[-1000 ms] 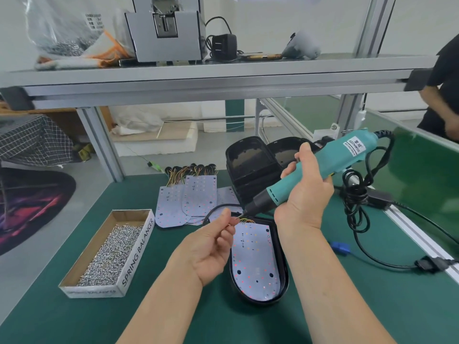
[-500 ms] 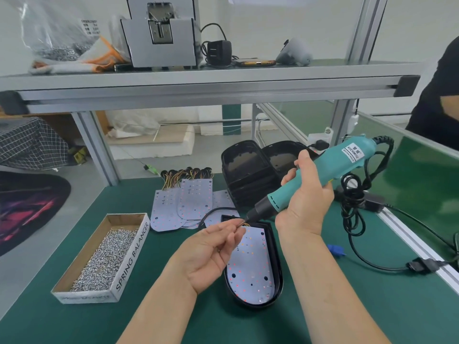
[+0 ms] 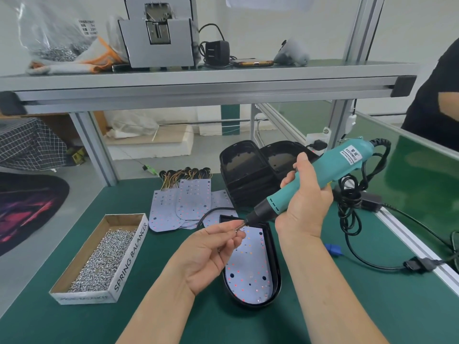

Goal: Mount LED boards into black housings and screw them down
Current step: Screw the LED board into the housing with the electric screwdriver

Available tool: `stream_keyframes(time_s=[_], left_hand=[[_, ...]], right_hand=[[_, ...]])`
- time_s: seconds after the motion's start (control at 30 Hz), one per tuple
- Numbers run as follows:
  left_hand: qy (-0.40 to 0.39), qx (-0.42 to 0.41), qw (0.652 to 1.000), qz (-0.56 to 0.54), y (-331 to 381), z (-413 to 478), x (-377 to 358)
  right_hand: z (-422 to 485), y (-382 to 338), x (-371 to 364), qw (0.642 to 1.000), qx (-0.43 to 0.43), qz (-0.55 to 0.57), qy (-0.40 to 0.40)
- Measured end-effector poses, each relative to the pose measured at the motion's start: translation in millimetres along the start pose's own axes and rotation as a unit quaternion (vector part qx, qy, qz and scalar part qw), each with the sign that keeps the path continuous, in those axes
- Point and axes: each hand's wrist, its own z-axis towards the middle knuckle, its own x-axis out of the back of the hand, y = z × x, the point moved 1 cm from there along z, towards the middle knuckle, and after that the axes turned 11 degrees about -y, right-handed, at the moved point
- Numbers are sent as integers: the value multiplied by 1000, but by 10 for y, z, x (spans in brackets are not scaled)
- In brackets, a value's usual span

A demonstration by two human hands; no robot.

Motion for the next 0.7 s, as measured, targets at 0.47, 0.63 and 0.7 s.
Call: stream_keyframes(time_s=[0.47,0.63,0.7], left_hand=[[5,-15,995,95,26,-22,-30],[3,-15,996,93,30,-30,-25],[3,-16,995,95,32,-34,-28]], right_hand=[[-23,-29,70,1000,-1,8,20],[-12,-59,84,1000,2,14,19],[-22,-57,86,1000,3,6,15]])
